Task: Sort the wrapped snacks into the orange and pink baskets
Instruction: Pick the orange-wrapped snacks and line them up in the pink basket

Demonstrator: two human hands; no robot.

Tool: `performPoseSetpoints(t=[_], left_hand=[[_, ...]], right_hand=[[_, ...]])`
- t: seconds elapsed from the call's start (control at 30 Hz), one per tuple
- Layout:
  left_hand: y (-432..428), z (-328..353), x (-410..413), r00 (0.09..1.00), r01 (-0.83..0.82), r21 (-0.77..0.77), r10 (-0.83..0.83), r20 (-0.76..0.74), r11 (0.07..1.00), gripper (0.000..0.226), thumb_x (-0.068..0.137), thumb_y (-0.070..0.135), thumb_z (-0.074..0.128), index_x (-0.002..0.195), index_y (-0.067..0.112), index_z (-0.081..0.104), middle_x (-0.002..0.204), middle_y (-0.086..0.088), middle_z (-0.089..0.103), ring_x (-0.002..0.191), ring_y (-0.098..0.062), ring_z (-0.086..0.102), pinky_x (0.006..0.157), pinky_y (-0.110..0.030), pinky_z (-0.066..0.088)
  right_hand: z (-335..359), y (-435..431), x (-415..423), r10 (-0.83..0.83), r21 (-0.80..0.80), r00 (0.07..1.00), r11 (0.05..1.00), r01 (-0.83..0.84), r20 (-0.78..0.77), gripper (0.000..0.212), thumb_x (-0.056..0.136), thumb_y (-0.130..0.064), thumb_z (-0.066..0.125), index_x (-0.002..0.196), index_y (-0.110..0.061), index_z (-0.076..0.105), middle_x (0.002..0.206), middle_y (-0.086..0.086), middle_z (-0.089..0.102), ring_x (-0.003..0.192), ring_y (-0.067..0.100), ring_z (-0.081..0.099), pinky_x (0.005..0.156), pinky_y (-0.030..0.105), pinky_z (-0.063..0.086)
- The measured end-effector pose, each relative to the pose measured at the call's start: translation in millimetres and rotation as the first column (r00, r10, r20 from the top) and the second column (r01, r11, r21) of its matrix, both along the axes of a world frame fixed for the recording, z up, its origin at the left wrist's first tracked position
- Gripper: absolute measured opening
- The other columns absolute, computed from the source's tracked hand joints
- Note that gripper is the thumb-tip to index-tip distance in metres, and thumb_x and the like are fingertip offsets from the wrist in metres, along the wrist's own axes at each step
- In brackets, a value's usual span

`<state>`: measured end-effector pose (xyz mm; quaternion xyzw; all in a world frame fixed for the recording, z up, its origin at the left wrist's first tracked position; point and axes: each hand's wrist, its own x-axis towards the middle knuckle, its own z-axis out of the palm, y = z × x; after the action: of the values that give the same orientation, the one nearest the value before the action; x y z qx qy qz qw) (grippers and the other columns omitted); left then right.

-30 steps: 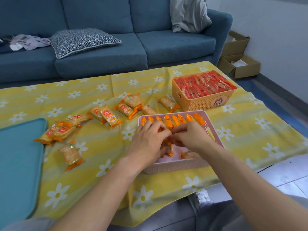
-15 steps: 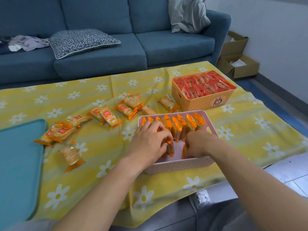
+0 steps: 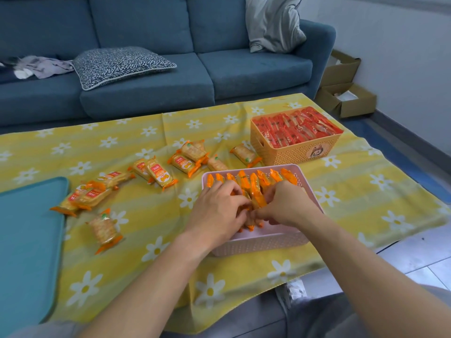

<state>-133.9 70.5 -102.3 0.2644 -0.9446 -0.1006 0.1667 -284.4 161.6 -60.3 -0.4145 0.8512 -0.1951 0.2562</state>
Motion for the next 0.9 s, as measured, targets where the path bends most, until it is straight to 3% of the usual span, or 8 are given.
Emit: performPoseSetpoints(t=[0.1,0.17,0.23,0.3,0.53,0.63,0.73,0.9], left_hand=[[-1,1,1,1.000,0.006,0.003,-0.006,0.008,1.000,0.025,0.088,0.042,0.061,0.108,0.035,0.074,0.111,0.011,0.057,0.105,-0.018,0.051,0.088,-0.036,0.041],[-1,2,2,1.000,0.013,0.004,-0.013,0.019,1.000,0.026,0.089,0.042,0.060,0.110,0.036,0.073,0.113,0.011,0.057,0.107,-0.017,0.051,0.089,-0.036,0.039],[0,4,2,0.999,0.021,0.008,-0.022,0.034,1.000,0.030,0.089,0.043,0.057,0.113,0.036,0.072,0.115,0.012,0.058,0.109,-0.016,0.052,0.090,-0.036,0.039],[1,6,2,0.999,0.027,0.013,-0.027,0.039,1.000,0.033,0.087,0.042,0.055,0.116,0.035,0.071,0.118,0.012,0.060,0.111,-0.017,0.054,0.091,-0.037,0.041],[-1,22,30,0.995,0.012,0.083,-0.004,-0.099,0.997,0.030,0.087,0.033,0.059,0.113,0.029,0.073,0.119,0.014,0.066,0.110,-0.013,0.061,0.089,-0.034,0.051],[-12,29,68,0.985,-0.132,0.123,0.144,-0.090,0.984,0.023,0.087,0.032,0.057,0.104,0.031,0.073,0.107,0.013,0.067,0.101,-0.014,0.062,0.082,-0.035,0.051],[-37,28,119,0.925,-0.378,0.163,0.376,0.045,0.911,0.018,0.088,0.024,0.060,0.100,0.035,0.069,0.102,0.014,0.062,0.100,-0.015,0.060,0.079,-0.032,0.048],[-74,0,180,0.700,-0.695,0.204,0.584,0.412,0.689,0.043,0.090,0.046,0.062,0.133,0.038,0.058,0.144,-0.003,0.041,0.129,-0.034,0.042,0.108,-0.041,0.036]], right_hand=[[1,1,-3,0.016,0.011,0.991,1.000,-0.017,0.135,0.044,0.063,-0.021,0.090,0.089,0.009,0.071,0.071,0.013,0.073,0.071,0.028,0.076,0.074,0.049,0.062],[-2,0,-5,0.030,0.001,0.989,1.000,-0.031,0.143,0.030,0.070,-0.016,0.084,0.082,0.008,0.071,0.069,0.009,0.072,0.068,0.028,0.076,0.070,0.049,0.063],[-8,-5,-3,0.035,-0.015,0.999,0.999,-0.035,0.023,0.019,0.078,-0.015,0.072,0.066,-0.001,0.068,0.061,0.007,0.072,0.062,0.025,0.073,0.062,0.037,0.062],[-9,-8,4,0.022,-0.039,0.993,0.999,-0.027,-0.118,0.027,0.082,-0.014,0.066,0.056,-0.009,0.058,0.052,0.002,0.061,0.055,0.022,0.062,0.043,0.025,0.043],[-3,-6,10,0.049,-0.020,0.922,0.998,-0.061,-0.384,0.047,0.081,-0.042,0.074,0.058,-0.017,0.041,0.063,0.005,0.052,0.067,0.030,0.059,0.042,0.027,0.023],[17,-6,38,0.058,-0.082,0.875,0.990,-0.111,-0.481,0.040,0.086,-0.037,0.068,0.062,-0.017,0.043,0.058,0.002,0.042,0.064,0.031,0.052,0.046,0.028,0.028],[26,-20,82,0.130,-0.163,0.864,0.958,-0.236,-0.487,0.021,0.089,-0.034,0.056,0.078,-0.018,0.063,0.071,0.005,0.063,0.074,0.033,0.064,0.054,0.031,0.044],[6,-81,145,0.351,-0.192,0.913,0.901,-0.390,-0.208,0.020,0.087,-0.023,0.055,0.092,-0.017,0.073,0.092,0.007,0.074,0.092,0.031,0.067,0.074,0.037,0.056]])
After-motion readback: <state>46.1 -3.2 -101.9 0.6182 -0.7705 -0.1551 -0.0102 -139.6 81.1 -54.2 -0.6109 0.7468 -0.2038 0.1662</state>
